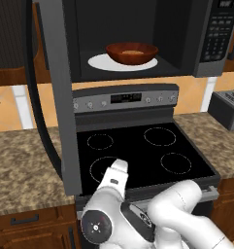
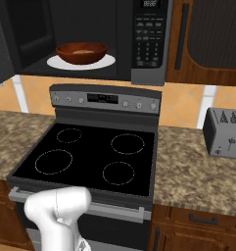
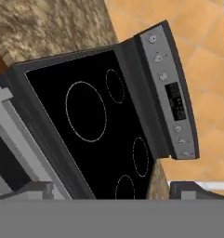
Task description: Open the microwave, place the bowl with waffle inside the microwave, then close the microwave door and turn it on.
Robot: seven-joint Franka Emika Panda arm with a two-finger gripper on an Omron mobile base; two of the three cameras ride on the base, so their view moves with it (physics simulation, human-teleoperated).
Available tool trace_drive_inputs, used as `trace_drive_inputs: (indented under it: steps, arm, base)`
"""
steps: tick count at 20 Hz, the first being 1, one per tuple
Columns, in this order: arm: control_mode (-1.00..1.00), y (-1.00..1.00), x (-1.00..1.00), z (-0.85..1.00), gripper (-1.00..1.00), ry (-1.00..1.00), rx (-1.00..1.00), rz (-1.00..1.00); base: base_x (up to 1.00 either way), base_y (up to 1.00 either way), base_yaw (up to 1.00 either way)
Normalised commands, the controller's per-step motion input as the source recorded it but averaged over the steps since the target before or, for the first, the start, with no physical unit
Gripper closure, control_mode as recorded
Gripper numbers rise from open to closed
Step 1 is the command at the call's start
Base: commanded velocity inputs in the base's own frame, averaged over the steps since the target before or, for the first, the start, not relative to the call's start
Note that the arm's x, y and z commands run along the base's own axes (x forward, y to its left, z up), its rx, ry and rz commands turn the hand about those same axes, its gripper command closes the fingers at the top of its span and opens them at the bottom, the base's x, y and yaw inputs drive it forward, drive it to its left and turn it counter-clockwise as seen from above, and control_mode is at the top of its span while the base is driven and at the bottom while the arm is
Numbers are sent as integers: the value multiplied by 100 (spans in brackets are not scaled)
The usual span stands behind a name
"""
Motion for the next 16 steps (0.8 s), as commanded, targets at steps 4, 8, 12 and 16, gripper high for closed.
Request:
trace_drive_inputs:
  steps: [4, 8, 12, 16]
  arm:
    - [-100, 100, -26, -13, -100, -14, -55, 1]
    - [-100, 100, 0, 15, -100, -1, -53, -6]
    - [-100, 100, 0, 38, -100, 0, -49, -13]
    - [-100, 100, -11, 59, -100, -1, -39, -29]
  base:
    - [0, 0, 0]
    - [0, 0, 0]
    - [0, 0, 0]
    - [0, 0, 0]
